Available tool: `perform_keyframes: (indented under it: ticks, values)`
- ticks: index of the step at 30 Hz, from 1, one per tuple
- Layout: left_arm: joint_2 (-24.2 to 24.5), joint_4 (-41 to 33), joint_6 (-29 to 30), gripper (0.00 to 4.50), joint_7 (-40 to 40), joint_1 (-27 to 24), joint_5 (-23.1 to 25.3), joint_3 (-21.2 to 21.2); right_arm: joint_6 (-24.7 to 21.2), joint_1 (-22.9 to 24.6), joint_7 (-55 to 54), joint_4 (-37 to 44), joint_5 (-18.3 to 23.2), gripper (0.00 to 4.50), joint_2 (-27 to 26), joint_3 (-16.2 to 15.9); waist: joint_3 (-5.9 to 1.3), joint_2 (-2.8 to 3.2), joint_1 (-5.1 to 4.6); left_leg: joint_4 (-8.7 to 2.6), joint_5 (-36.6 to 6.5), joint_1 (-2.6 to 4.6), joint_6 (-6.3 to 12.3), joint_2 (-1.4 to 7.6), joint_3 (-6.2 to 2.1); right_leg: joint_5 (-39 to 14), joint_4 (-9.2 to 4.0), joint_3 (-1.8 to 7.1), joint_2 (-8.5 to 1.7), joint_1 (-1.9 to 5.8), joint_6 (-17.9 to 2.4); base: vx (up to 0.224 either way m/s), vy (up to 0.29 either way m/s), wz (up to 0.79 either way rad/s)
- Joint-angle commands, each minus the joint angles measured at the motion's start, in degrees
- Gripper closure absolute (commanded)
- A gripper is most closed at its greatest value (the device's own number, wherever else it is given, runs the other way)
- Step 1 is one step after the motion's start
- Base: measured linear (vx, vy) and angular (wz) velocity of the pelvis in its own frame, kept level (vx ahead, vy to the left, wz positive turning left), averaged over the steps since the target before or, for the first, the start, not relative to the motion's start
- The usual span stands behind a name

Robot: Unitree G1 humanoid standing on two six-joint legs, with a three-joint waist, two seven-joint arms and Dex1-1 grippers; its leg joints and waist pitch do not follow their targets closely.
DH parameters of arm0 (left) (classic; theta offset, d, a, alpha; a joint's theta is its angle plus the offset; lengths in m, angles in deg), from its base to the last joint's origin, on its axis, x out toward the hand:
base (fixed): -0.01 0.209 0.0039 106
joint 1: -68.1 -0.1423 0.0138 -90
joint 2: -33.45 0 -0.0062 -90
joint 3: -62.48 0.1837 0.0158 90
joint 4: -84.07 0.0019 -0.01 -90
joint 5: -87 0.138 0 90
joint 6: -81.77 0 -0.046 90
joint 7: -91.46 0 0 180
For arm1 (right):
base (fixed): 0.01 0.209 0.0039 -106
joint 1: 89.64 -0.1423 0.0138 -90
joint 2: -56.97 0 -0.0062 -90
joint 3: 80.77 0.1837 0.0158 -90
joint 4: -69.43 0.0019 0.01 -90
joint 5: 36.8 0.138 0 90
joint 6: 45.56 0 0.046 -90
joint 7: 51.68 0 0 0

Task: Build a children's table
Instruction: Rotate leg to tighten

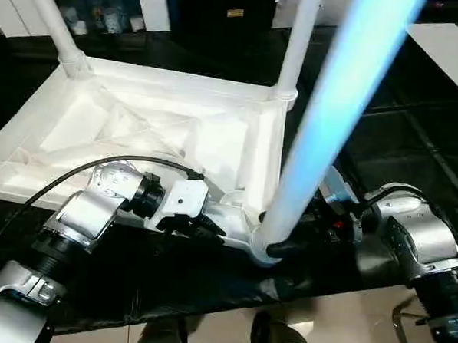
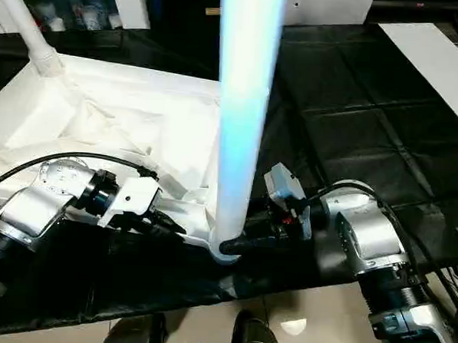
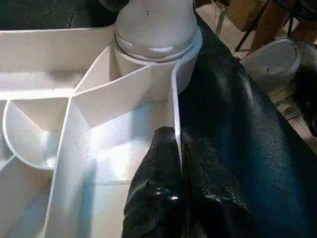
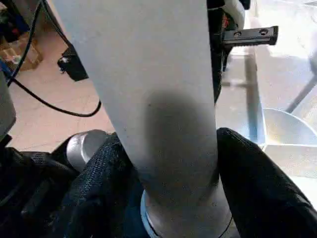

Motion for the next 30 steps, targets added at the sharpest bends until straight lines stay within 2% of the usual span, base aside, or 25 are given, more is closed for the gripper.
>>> perform_keyframes:
  ticks: [1, 6, 7, 8, 9, 11, 12, 13, 14, 16, 17, 18, 21, 22, 23, 24, 26, 27, 29, 30]
  values:
    - [-0.1, 0.1, -0.9, 4.5, 2.4, 0.0, 1.0, 2.8, -1.4, -0.4, 1.8, 0.6, 1.1, 2.26, 0.8, -1.6, -5.63, -0.86, -0.61, -3.36, -10.0, 0.75, 5.91, 2.52, -0.26, -21.4, -3.36, 2.84, -3.6, 3.59, -13.1, 0.0, 0.0, 0.0]
    - [-0.4, -0.6, 2.5, 4.5, 1.1, -0.7, -0.2, 1.5, -5.7, 0.2, 0.4, 2.2, 2.4, 2.41, 0.3, -0.8, -5.5, -0.95, -0.59, -3.4, -10.2, 0.68, 5.57, 2.44, -0.29, -23.4, -3.51, 2.83, -3.69, 3.63, -12.3, 0.0, 0.0, 0.0]
    - [-0.4, -1.4, 4.6, 4.5, -0.2, -1.0, -0.6, 0.8, -8.5, 0.9, -1.4, 4.3, 3.8, 2.41, -0.4, 0.0, -5.27, -0.85, -0.62, -3.47, -10.5, 0.72, 5.34, 2.46, -0.25, -23.6, -3.6, 2.9, -3.58, 3.5, -12.1, 0.0, 0.0, 0.0]
    - [-0.5, -1.8, 5.7, 4.5, -1.1, -1.2, -0.5, 0.4, -10.1, 1.4, -3.1, 5.5, 4.2, 2.41, -0.9, 0.3, -5.35, -0.88, -0.57, -3.45, -10.3, 0.7, 5.32, 2.49, -0.33, -23.2, -3.48, 2.91, -3.59, 3.54, -12.2, 0.0, 0.0, 0.0]
    - [-0.9, -2.4, 8.1, 4.5, -3.4, -1.4, -0.6, -0.4, -11.4, 2.2, -6.6, 7.2, 4.5, 2.41, -2.1, 0.8, -5.18, -0.64, -0.61, -3.55, -10.9, 0.69, 5.05, 2.44, -0.39, -24.2, -3.62, 2.89, -3.62, 3.46, -12.0, 0.0, 0.0, 0.0]
    - [-1.6, -3.0, 10.3, 4.5, -5.6, -1.5, -0.7, -1.3, -12.2, 2.8, -9.2, 8.4, 4.5, 2.41, -3.2, 1.2, -5.16, -0.74, -0.71, -3.58, -11.2, 0.71, 4.63, 2.4, -0.42, -24.7, -3.68, 2.87, -3.64, 3.48, -11.9, 0.0, 0.0, 0.0]
    - [-3.0, -4.4, 14.0, 4.5, -9.7, -1.5, -0.5, -2.5, -12.5, 3.7, -16.1, 9.5, 2.5, 2.41, -5.6, 1.5, -4.95, -0.83, -0.91, -3.65, -12.3, 0.74, 3.77, 2.22, -0.43, -27.7, -4.11, 2.84, -3.7, 3.38, -10.8, 0.0, 0.0, 0.0]
    - [-3.0, -4.4, 14.0, 4.5, -9.7, -1.5, -0.5, -2.5, -12.5, 3.7, -16.1, 9.5, 2.5, 2.41, -5.6, 1.5, -4.87, -0.88, -1.02, -3.7, -12.7, 0.7, 3.33, 2.19, -0.48, -29.0, -4.24, 2.83, -3.76, 3.35, -10.2, 0.0, 0.0, 0.0]
    - [-3.8, -5.4, 16.2, 4.5, -12.2, -1.6, 0.0, -3.0, -13.0, 4.1, -20.9, 9.6, 0.6, 2.41, -7.5, 1.8, -4.84, -0.88, -1.11, -3.69, -13.1, 0.7, 3.08, 1.99, -0.6, -30.7, -4.42, 2.67, -3.78, 3.39, -9.6, 0.0, 0.0, 0.0]
    - [-5.6, -6.0, 19.2, 4.5, -16.4, -1.4, 0.7, -4.1, -14.0, 4.2, -25.5, 9.6, -1.3, 2.41, -9.5, 2.0, -4.48, -0.94, -1.84, -3.94, -14.0, 0.58, 1.92, 1.78, -0.87, -34.5, -4.81, 2.5, -3.75, 3.33, -7.7, 0.0, 0.0, 0.0]
    - [-8.8, -6.8, 23.6, 4.5, -22.7, -1.1, 1.7, -5.6, -15.6, 4.4, -32.2, 9.6, -3.9, 2.41, -12.6, 2.4, -4.3, -0.89, -2.73, -4.03, -15.0, 0.33, 0.9, 1.62, -1.11, -37.3, -5.11, 2.21, -3.67, 3.46, -6.0, 0.0, 0.0, 0.0]
    - [-10.8, -7.1, 26.0, 4.5, -26.2, -0.9, 2.0, -6.4, -16.5, 4.4, -36.1, 9.6, -5.4, 2.42, -14.2, 2.6, -4.2, -0.9, -3.26, -3.91, -15.9, 0.59, 0.73, 1.42, -1.22, -39.4, -5.6, 2.04, -3.75, 3.2, -5.1, 0.0, 0.0, 0.0]
    - [-13.7, -7.8, 29.9, 4.5, -30.4, -0.8, 2.0, -7.5, -18.9, 4.2, -42.2, 9.5, -6.8, 2.46, -17.0, 3.1, -4.25, -0.91, -4.0, -3.9, -16.4, 0.58, 1.07, 1.17, -1.38, -40.7, -6.14, 1.76, -3.77, 3.25, -3.9, 0.0, 0.0, 0.0]
    - [-16.6, -8.0, 32.4, 4.5, -35.2, -0.4, 2.9, -8.5, -21.0, 3.8, -48.7, 9.4, -8.1, 2.48, -20.0, 4.0, -4.19, -0.68, -4.4, -3.96, -16.2, 0.6, 1.45, 1.16, -1.38, -39.4, -6.1, 1.8, -3.64, 3.16, -4.1, 0.0, 0.0, 0.0]
    - [-17.3, -8.0, 32.9, 4.5, -36.3, -0.3, 3.2, -8.8, -21.5, 3.7, -50.3, 9.3, -8.5, 2.48, -20.8, 4.2, -4.11, -0.66, -4.66, -3.97, -16.3, 0.6, 1.51, 1.22, -1.28, -38.8, -6.15, 1.82, -3.47, 2.96, -4.3, 0.0, 0.0, 0.0]
    - [-20.4, -7.8, 34.9, 4.5, -41.3, 0.2, 4.2, -9.9, -22.6, 3.3, -56.5, 8.8, -10.0, 2.5, -23.8, 5.0, -4.16, -0.7, -4.87, -4.0, -17.2, 0.8, 1.82, 1.12, -1.34, -38.9, -6.49, 1.58, -3.42, 2.93, -4.0, 0.0, 0.0, 0.0]
    - [-21.6, -7.8, 35.7, 4.5, -43.2, 0.4, 4.5, -10.5, -22.8, 3.2, -58.6, 8.6, -10.7, 2.5, -25.0, 5.2, -4.01, -0.65, -4.96, -3.97, -18.1, 1.05, 1.91, 1.0, -1.27, -39.8, -6.79, 1.47, -3.32, 2.63, -3.6, 0.0, 0.0, 0.0]
    - [-25.1, -7.4, 36.9, 4.5, -47.9, 1.1, 5.0, -11.8, -24.0, 2.7, -64.9, 7.6, -11.5, 2.5, -29.0, 7.0, -3.9, -0.64, -5.17, -3.97, -18.5, 1.06, 1.98, 0.96, -1.25, -40.3, -7.01, 1.48, -3.36, 2.44, -3.1, 0.0, 0.0, 0.0]
    - [-27.6, -7.1, 37.0, 4.5, -51.1, 1.5, 5.9, -12.1, -23.7, 2.5, -69.6, 6.7, -12.5, 2.5, -32.2, 8.1, -3.83, -0.66, -5.3, -4.07, -19.7, 1.16, 1.85, 0.9, -1.39, -41.0, -7.22, 1.23, -3.28, 2.34, -2.3, 0.0, 0.0, 0.0]
    - [-28.4, -7.1, 37.1, 4.5, -52.3, 1.6, 6.7, -11.6, -22.6, 2.7, -71.9, 6.4, -13.0, 2.5, -34.1, 8.5, -3.76, -0.41, -5.35, -4.23, -20.5, 1.16, 1.9, 0.88, -1.54, -40.8, -7.27, 1.1, -3.29, 2.44, -1.8, 0.0, 0.0, 0.0]
